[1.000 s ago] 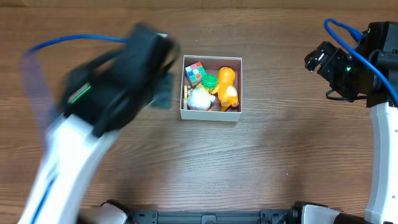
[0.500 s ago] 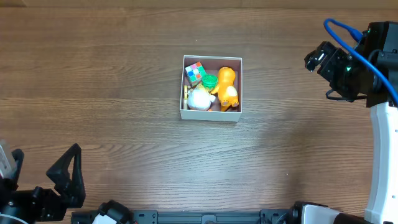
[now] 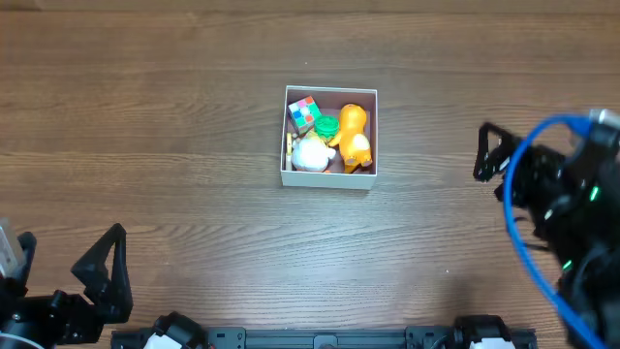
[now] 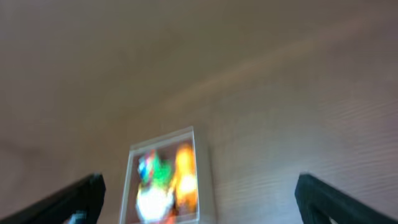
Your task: Pack container
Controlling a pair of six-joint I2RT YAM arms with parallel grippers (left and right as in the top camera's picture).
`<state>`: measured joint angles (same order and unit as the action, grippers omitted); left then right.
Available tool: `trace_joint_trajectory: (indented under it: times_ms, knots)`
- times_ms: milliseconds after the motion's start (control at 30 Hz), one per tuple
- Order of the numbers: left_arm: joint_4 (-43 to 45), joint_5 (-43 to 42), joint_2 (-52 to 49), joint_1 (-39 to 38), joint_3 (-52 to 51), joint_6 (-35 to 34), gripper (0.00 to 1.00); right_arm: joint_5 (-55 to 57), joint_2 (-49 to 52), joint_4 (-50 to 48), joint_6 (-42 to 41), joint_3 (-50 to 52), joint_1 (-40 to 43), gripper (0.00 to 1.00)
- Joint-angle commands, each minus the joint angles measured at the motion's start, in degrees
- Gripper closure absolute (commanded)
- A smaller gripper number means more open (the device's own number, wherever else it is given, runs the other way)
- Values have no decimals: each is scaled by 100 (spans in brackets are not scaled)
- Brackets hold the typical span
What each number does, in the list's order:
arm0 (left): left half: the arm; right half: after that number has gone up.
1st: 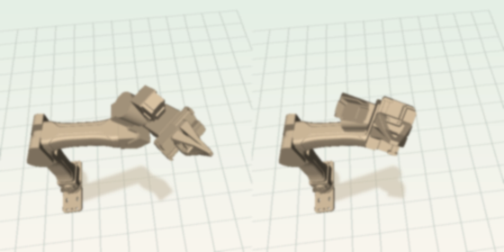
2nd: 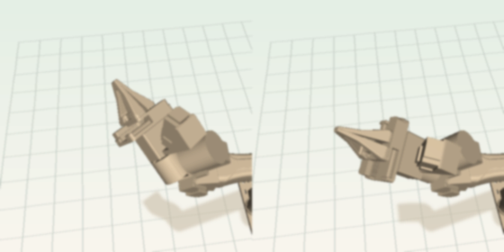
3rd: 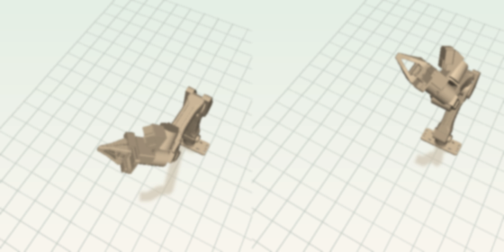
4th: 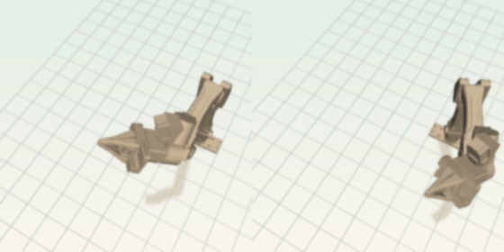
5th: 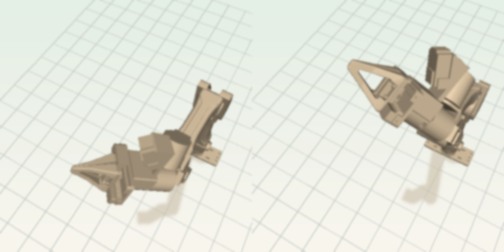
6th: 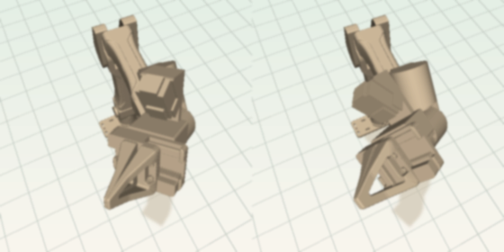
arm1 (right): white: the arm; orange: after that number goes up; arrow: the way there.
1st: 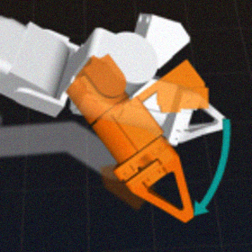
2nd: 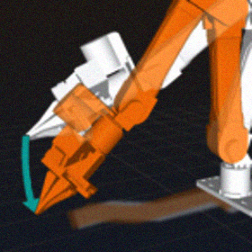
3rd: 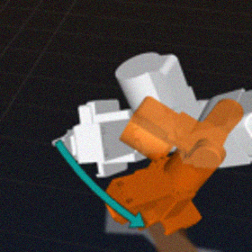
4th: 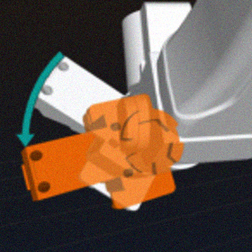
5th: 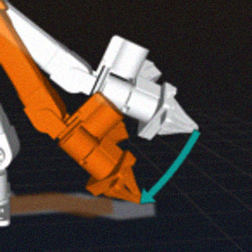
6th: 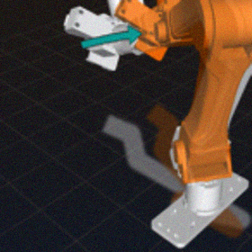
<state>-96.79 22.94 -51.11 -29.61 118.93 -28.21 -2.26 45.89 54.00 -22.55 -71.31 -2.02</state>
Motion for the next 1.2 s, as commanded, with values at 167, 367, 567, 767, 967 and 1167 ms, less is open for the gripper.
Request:
trace_joint_trajectory:
  times_ms: [167, 367, 567, 767, 967, 1167]
  knots:
    - [2, 103, 17, 7, 4, -55, 0, 459, -2894, -1198, 328, 4103, -22, 0]
    - [2, 103, 17, 7, 4, -55, 0, 479, -4124, -1912, 376, 5786, -15, 0]
    - [0, 103, 17, 7, 4, -55, 0, 476, -4568, -2006, 1300, 6196, -11, 0]
    - [2, 103, 17, 7, 4, -55, 0, 474, -4568, -2035, 1298, 6255, -11, 0]
    - [2, 103, 17, 7, 4, -55, 0, 474, -4568, -2033, 1298, 6255, -11, 0]
    - [0, 103, 17, 7, 4, -55, 0, 474, -4568, -2035, 1296, 6255, -11, 0]
